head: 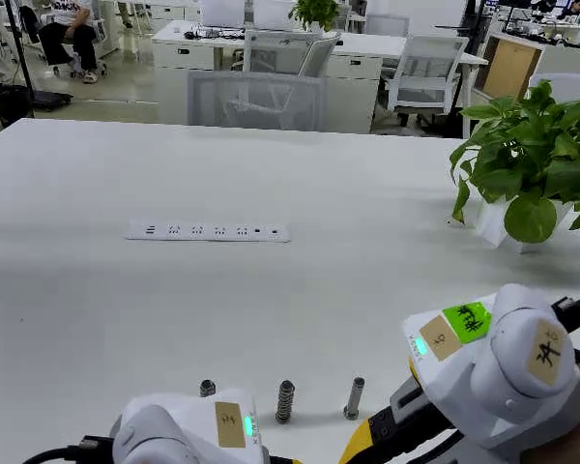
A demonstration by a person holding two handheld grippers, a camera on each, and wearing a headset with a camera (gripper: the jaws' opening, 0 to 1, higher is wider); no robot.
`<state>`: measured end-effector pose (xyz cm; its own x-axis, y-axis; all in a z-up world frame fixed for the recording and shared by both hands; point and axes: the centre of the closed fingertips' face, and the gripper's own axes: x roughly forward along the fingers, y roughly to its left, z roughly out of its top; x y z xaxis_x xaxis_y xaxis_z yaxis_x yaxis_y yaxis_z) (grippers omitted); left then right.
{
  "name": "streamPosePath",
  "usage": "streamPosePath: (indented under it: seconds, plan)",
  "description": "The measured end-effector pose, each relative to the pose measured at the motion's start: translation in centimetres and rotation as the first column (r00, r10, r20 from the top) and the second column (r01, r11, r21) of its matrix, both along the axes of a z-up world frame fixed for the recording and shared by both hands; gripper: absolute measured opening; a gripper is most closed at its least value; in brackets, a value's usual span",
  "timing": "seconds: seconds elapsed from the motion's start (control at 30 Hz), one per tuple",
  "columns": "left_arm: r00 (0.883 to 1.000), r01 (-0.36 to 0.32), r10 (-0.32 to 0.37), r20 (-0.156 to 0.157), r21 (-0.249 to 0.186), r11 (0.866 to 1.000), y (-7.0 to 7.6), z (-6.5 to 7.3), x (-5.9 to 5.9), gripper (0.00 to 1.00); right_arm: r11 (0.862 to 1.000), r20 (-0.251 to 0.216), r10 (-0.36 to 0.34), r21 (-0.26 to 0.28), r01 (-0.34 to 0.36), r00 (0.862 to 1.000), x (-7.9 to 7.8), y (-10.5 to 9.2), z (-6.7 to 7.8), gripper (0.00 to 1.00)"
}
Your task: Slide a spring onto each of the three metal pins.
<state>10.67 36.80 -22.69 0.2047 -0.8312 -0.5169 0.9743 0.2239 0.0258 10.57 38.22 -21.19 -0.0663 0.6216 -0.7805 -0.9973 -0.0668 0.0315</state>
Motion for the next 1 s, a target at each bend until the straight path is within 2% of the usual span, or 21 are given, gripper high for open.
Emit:
streamPosePath:
  seconds: [0.43, 1.0]
  plan:
    - [1.0, 0.013, -0.013, 0.006, -0.012, 1.0, -0.45, 0.4, -0.04, 0.09, 1.0, -0.019, 0.003, -0.001, -0.003, 1.0, -0.37, 0.1, -0.13, 0.14]
    - [1.0, 0.022, -0.022, 0.009, -0.008, 1.0, -0.42, 0.26, -0.27, 0.1, 1.0, -0.046, -0.005, -0.016, 0.004, 0.999, -0.58, 0.17, -0.35, 0.12]
